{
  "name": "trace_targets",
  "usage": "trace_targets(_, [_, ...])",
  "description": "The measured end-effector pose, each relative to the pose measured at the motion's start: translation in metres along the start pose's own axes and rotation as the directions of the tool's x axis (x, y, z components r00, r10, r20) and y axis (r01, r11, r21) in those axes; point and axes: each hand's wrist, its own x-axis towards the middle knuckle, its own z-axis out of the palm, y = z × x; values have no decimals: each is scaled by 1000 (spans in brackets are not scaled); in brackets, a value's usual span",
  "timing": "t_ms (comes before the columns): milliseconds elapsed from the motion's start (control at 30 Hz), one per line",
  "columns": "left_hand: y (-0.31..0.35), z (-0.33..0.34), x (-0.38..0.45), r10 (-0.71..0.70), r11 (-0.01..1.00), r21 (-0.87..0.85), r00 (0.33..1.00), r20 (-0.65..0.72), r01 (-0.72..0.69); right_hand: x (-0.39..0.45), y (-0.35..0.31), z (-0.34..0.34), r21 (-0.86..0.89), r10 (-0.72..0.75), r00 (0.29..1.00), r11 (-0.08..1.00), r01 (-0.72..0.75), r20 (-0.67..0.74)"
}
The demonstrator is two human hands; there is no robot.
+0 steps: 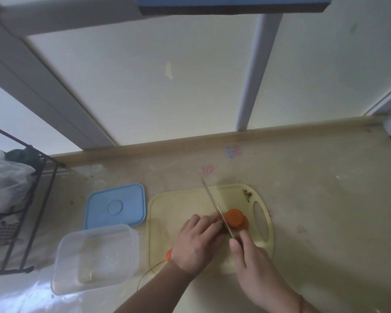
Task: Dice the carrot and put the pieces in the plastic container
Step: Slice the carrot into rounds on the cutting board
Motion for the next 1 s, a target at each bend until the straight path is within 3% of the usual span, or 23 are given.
trace_targets(200, [-3, -4, 5, 26, 1000, -6, 1000, 15, -26, 0, 2, 6, -5, 12, 1000, 1000, -12, -22])
trace_targets(367, [-5, -2, 3, 30, 999, -13, 999, 34, -30, -36, 20, 6, -113, 141, 986, 982, -150, -87])
trace_targets(567, [-4, -2, 2, 22, 1000, -18, 999, 38, -21, -8, 21, 11, -64, 23, 1000, 998, -22, 10])
trace_targets(700, [-1, -5, 2, 35, 999, -30, 999, 40, -34, 15, 17, 15, -36, -41, 999, 999, 40, -17])
trace_targets(1000, [-5, -4, 0, 29, 999, -25, 998, 64, -28, 28, 5, 19, -59, -15, 998, 998, 12, -60])
